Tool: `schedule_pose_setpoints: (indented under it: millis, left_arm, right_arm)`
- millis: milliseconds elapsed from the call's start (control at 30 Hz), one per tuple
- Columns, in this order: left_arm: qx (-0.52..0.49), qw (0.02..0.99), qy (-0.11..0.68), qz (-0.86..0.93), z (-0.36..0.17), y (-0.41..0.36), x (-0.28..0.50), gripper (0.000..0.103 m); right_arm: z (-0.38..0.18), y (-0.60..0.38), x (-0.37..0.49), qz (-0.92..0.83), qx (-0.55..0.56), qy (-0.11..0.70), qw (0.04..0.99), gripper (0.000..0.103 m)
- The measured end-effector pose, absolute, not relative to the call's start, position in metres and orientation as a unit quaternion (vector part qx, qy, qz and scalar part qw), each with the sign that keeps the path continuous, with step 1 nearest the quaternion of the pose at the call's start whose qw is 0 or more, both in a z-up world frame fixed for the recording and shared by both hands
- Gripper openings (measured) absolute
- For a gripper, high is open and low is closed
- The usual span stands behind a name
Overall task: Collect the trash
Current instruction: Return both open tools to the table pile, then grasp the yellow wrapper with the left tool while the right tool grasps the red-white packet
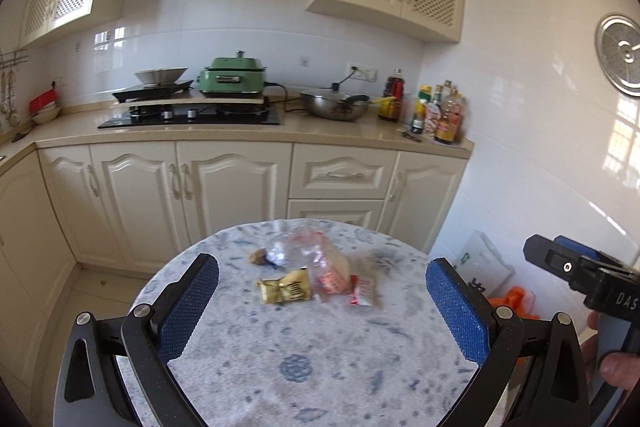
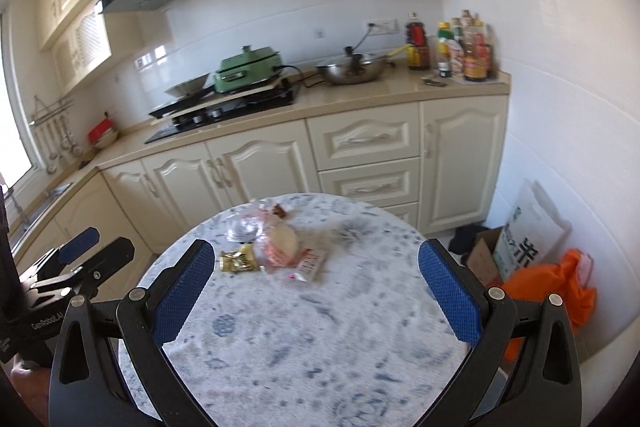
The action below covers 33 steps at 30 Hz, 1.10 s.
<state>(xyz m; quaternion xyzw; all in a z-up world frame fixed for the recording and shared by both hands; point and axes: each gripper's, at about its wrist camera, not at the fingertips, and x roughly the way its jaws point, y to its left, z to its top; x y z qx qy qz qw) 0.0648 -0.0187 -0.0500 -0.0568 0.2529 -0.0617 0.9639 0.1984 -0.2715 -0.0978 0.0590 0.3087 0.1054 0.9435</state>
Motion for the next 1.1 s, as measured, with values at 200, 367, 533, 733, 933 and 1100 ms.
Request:
schedule_pose_setpoints:
  millis: [200, 367, 533, 733, 933, 1100]
  left_arm:
    - [-0.062, 0.959, 0.272, -0.037, -0.064, -0.004, 0.077, 0.102]
    - [-0.051, 0.952, 0.302, -0.026, -0.083, -0.004, 0.112, 0.102]
    - [-0.029, 0.941, 0.338, -0.023, -0.113, -0.004, 0.160, 0.102]
    - [-0.019, 0.925, 0.379, -0.021, -0.148, -0.009, 0.221, 0.102]
    - [-0.028, 0.912, 0.408, -0.025, -0.182, -0.016, 0.270, 0.102]
    - [-0.029, 0.904, 0.426, -0.028, -0.206, -0.026, 0.307, 0.102]
  right_arm:
    - [-0.112, -0.246, 0.220, 0.125, 0.040, 0.328, 0.935, 0.103]
    - [-0.143, -0.227, 0.250, 0.137, 0.023, 0.366, 0.920, 0.103]
    - [-0.185, -0.217, 0.283, 0.134, 0.014, 0.408, 0.903, 0.103]
    - [-0.240, -0.217, 0.323, 0.115, 0.016, 0.463, 0.879, 0.094]
    - [-0.277, -0.213, 0.352, 0.111, 0.018, 0.492, 0.863, 0.083]
    - [-0.299, -0.204, 0.365, 0.117, 0.004, 0.504, 0.856, 0.063]
